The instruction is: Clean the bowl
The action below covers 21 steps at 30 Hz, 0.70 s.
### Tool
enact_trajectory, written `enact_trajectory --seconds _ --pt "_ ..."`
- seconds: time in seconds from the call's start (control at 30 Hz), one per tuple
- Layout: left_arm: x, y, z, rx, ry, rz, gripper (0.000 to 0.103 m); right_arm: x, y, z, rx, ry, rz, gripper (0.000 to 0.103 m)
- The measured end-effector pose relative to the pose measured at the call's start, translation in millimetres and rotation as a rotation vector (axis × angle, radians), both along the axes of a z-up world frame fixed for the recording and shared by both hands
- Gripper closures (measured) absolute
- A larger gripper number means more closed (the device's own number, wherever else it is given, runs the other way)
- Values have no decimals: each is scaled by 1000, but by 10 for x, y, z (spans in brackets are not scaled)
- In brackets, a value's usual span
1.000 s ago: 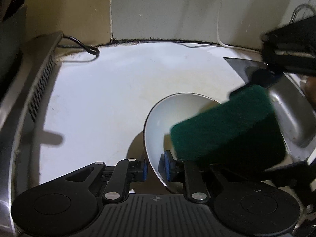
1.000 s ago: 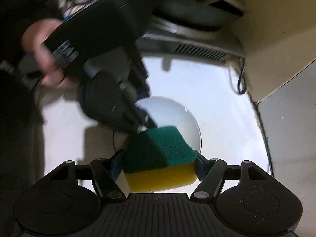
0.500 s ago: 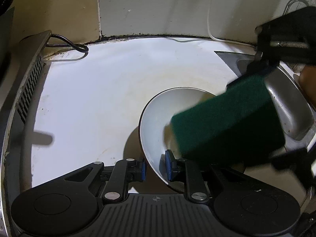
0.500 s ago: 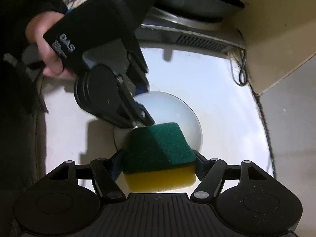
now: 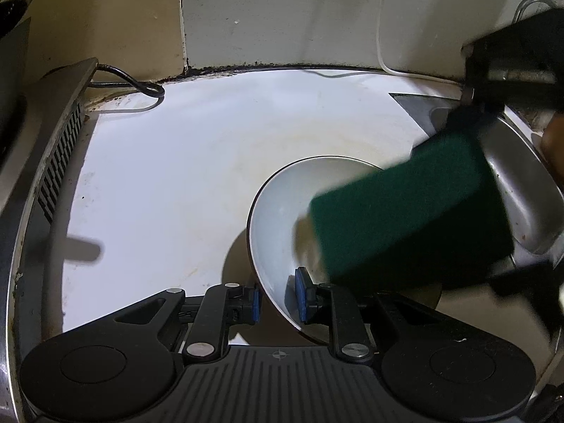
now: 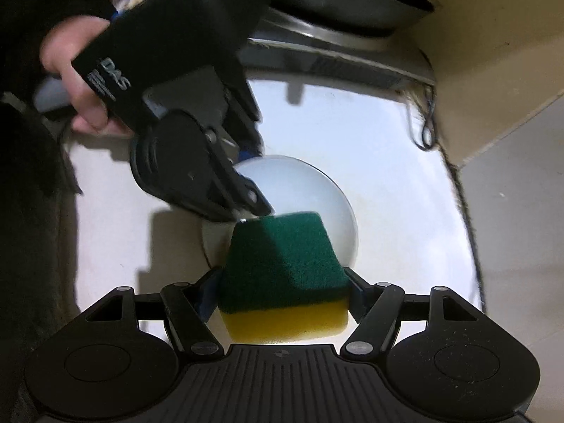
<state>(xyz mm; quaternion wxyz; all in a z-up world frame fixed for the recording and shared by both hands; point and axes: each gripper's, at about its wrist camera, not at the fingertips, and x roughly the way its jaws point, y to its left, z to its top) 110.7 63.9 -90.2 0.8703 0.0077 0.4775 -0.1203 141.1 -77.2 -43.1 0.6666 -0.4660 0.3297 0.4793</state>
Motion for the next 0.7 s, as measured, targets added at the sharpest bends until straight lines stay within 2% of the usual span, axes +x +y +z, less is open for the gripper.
enact_trajectory --seconds 0.17,0.3,0.53,0.6,0.7 --pt "1 -24 -1 15 -3 -2 80 24 41 -6 60 13 -17 33" --pt "12 -6 -5 17 1 3 79 13 103 -46 38 18 9 33" --pt "37 -4 -10 21 -5 4 79 -2 -30 -44 -13 38 22 33" --pt "36 -11 -11 25 -6 2 79 62 -69 25 15 -1 -22 33" --pt "35 -31 -7 38 -11 -2 79 72 -40 48 51 0 -29 33"
